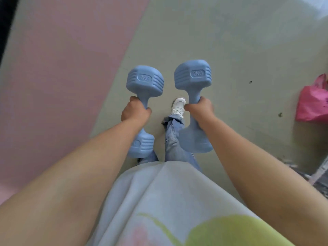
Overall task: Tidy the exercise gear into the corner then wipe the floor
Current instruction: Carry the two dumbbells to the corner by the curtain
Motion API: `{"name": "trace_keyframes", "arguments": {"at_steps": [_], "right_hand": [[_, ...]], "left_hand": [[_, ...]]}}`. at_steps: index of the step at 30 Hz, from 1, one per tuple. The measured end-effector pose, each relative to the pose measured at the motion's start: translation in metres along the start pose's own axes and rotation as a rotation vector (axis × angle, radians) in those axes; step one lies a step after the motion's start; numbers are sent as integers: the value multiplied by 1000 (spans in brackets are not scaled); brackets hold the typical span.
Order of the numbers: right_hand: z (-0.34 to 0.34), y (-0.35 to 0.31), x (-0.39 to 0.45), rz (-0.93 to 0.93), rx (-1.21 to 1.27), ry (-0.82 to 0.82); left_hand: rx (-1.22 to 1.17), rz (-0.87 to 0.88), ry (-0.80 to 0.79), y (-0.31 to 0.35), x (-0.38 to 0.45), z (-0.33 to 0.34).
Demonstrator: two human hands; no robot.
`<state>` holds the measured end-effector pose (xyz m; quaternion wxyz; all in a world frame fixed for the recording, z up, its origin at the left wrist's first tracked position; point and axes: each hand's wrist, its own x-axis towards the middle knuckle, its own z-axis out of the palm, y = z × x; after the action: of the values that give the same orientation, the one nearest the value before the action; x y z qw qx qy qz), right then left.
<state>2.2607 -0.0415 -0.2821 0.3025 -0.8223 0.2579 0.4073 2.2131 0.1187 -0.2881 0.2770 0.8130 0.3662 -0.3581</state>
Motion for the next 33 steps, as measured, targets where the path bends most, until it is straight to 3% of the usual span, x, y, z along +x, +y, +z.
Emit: {"name": "trace_keyframes", "arguments": {"at_steps": [18,33], "right_hand": [[-344,-161,174,18,125,55],[-607,-425,382,-19,174,73]], "left_hand": [[53,134,50,430,85,-117],[90,150,24,778,246,-252]]}}
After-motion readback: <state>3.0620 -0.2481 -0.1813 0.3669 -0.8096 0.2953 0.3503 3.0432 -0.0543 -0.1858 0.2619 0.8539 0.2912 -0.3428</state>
